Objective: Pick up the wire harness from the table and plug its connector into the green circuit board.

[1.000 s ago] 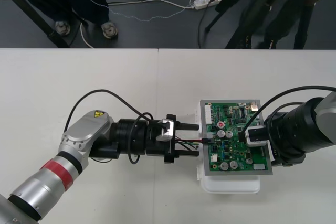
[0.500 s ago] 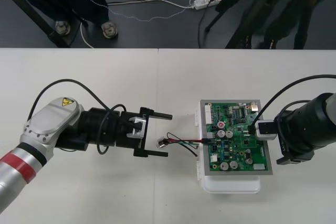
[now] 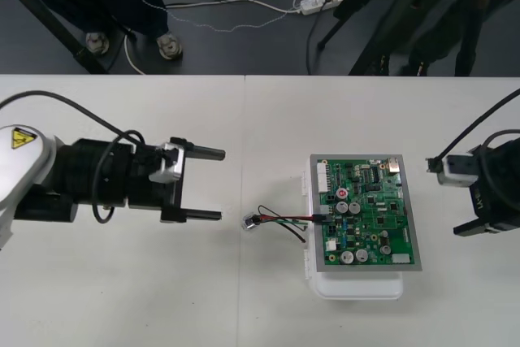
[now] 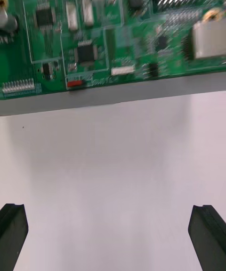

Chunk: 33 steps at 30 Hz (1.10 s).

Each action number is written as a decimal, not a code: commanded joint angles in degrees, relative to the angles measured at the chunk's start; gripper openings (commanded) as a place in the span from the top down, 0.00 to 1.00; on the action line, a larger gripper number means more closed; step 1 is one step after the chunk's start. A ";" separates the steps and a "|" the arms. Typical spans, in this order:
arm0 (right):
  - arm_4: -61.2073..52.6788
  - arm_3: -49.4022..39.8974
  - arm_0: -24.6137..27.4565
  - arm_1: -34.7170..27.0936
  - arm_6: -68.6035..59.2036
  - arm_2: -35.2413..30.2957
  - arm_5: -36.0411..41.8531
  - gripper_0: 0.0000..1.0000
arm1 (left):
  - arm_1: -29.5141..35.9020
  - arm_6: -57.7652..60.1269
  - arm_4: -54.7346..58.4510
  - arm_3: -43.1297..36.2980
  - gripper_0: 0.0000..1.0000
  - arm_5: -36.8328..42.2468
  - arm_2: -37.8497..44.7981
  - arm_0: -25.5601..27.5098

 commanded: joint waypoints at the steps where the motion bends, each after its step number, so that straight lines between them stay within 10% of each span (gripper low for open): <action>1: -7.92 -0.51 2.91 -2.40 2.20 -9.21 -0.39 0.00 | 3.64 3.64 -3.65 -8.27 0.08 -1.06 7.77 2.40; 33: -41.49 -9.21 9.59 1.47 7.91 -26.35 -0.39 0.00 | -4.53 31.67 -10.07 -23.30 0.08 -19.17 27.37 -3.84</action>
